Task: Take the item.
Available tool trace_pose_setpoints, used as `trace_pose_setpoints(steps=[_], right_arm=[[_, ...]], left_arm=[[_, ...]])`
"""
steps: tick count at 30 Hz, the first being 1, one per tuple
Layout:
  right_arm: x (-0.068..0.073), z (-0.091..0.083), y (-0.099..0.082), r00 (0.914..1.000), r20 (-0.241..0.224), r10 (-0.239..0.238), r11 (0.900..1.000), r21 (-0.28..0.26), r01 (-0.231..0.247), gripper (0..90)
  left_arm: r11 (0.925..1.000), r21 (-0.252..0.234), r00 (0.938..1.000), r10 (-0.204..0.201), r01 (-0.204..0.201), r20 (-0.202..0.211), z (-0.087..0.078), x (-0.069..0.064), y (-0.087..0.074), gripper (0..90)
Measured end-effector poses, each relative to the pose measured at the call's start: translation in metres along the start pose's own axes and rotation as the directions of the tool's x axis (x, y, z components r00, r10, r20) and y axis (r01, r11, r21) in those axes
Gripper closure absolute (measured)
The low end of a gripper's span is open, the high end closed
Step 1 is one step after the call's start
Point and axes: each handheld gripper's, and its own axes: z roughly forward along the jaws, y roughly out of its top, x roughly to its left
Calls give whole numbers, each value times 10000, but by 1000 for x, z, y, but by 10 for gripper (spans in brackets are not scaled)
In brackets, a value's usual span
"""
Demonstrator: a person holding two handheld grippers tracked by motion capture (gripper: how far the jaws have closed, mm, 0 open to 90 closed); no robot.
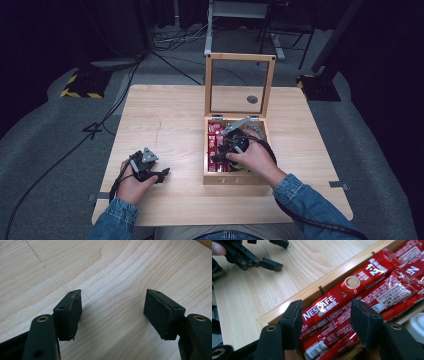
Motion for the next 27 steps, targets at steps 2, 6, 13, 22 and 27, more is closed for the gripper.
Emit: trace_pose_setpoints(steps=[2, 6, 13, 22, 27], right_arm=[[0, 2, 0, 10000, 35, 33, 9999, 104, -33, 435], [0, 5, 0, 10000, -2, 11, 9997, 253, -11, 430], [3, 10, 0, 9998, -169, -39, 9998, 186, 42, 434], [4, 10, 0, 9997, -178, 157, 9997, 205, -154, 456], [4, 11, 0, 9975, -217, 668, 9965, 512, -656, 424]], left_arm=[[10000, -4, 10000, -2, 2, 3, 0, 0, 0, 314], [10000, 10, 10000, 26, -26, -13, 0, 0, 0, 314], [10000, 2, 10000, 55, -55, -25, 0, 0, 0, 314], [10000, -10, 10000, 75, -75, -25, 0, 0, 0, 314], [10000, -6, 10000, 73, -73, -32, 0, 0, 0, 313]])
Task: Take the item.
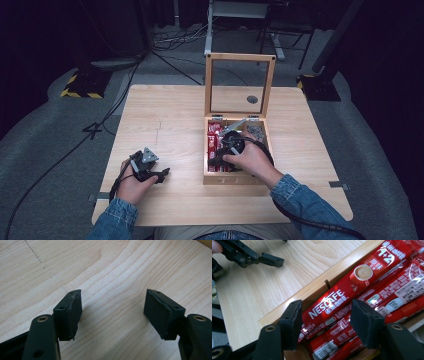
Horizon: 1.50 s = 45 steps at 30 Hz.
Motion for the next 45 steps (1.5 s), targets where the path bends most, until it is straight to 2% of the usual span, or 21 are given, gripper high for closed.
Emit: trace_pose_setpoints(steps=[5, 9, 12, 18, 22, 24, 27, 32, 45], right_arm=[[0, 1, 2, 10000, -51, -36, 9999, 126, 37, 416], [-1, 1, 3, 9984, -338, -446, 9989, -127, 442, 419], [-2, 1, 3, 9979, -518, -378, 9988, -324, 361, 425], [1, -1, 4, 9978, -260, -604, 9972, -447, 592, 558], [3, -3, 5, 9984, -211, -515, 9976, -481, 504, 662], [4, -5, 6, 9988, -255, -424, 9972, -621, 408, 744], [6, -6, 8, 9986, -289, -442, 9971, -626, 423, 783], [8, -9, 9, 9995, -177, -273, 9975, -651, 261, 809], [14, -26, 15, 9996, -179, -229, 9890, -1464, 201, 813]], left_arm=[[10000, 0, 10000, 4, -4, 9, 0, 0, 0, 314], [10000, -23, 10000, 35, -35, 12, 0, 0, 0, 314], [10000, -27, 10000, 39, -39, 5, 0, 0, 0, 313], [10000, -12, 10000, 24, -24, 8, 0, 0, 0, 313], [10000, -50, 10000, 15, -15, 19, 0, 0, 0, 313], [10000, -54, 10000, 29, -29, 21, 1, 0, 0, 313], [10000, -54, 10000, 21, -20, 23, 1, 0, 0, 313], [10000, -51, 10000, 20, -20, 18, 1, 0, 0, 312], [9998, -126, 9998, -150, 151, 120, 2, 2, 0, 308]])
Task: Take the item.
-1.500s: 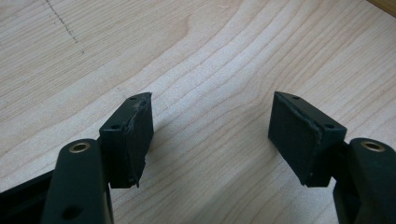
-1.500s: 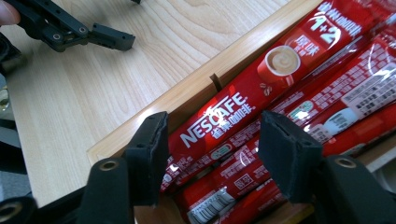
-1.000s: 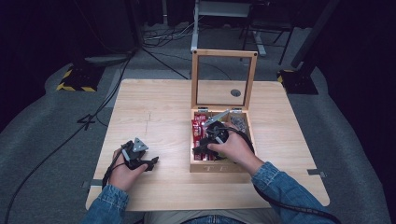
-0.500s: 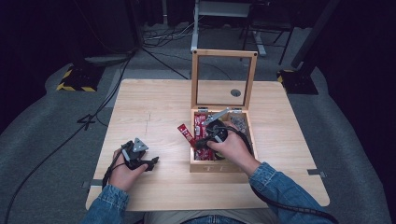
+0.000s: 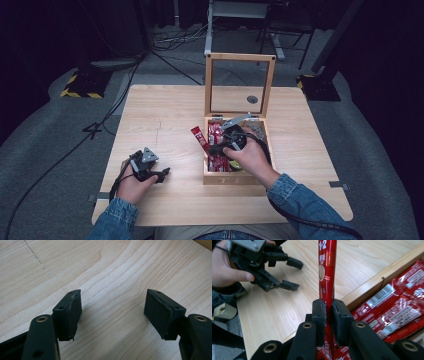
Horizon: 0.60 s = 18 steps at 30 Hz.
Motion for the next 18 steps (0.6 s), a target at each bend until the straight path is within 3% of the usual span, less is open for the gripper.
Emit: trace_pose_setpoints(steps=[8, 18], right_arm=[[-2, -24, 4, 9998, 188, 68, 9966, -828, -52, 813], [-7, -51, 1, 9983, 564, 170, 9905, -1369, -91, 813]], left_arm=[[9999, -102, 9998, -134, 135, 122, 2, 6, -1, 301], [9993, -333, 9997, -147, 154, 200, 5, 10, -1, 280]])
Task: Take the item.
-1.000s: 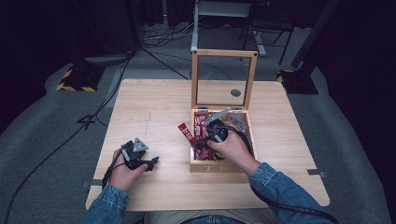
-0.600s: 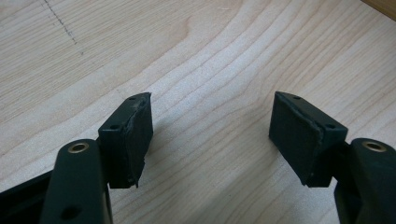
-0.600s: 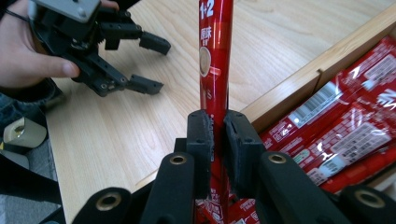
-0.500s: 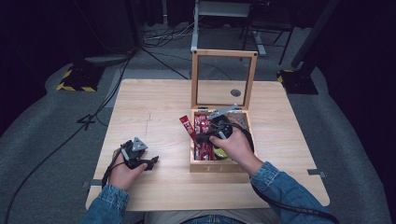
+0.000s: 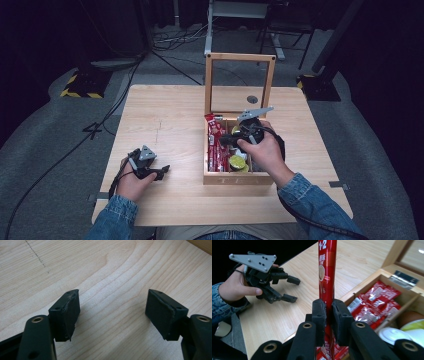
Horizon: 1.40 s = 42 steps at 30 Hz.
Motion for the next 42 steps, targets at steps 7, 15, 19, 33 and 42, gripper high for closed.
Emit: trace_pose_setpoints(steps=[7, 15, 19, 33, 42], right_arm=[[-8, -24, -4, 9990, 421, 149, 9996, -257, -138, 813], [-21, -54, -12, 9950, 909, 420, 9980, -511, -375, 813], [-29, -70, -18, 9905, 1213, 650, 9963, -630, -576, 813], [-66, -117, -42, 9558, 2529, 1497, 9868, -981, -1286, 813], [-83, -135, -57, 9274, 3265, 1823, 9819, -1094, -1545, 813]], left_arm=[[10000, 58, 10000, 24, -23, -66, 2, 1, 2, 254], [10000, 79, 10000, 39, -39, -48, 2, 1, 2, 227], [9999, 113, 10000, 74, -74, -51, 3, 1, 2, 199], [9998, 173, 10000, 20, -19, -61, 3, 2, 3, 182], [9999, 155, 10000, 20, -19, -76, 3, 1, 3, 182]])
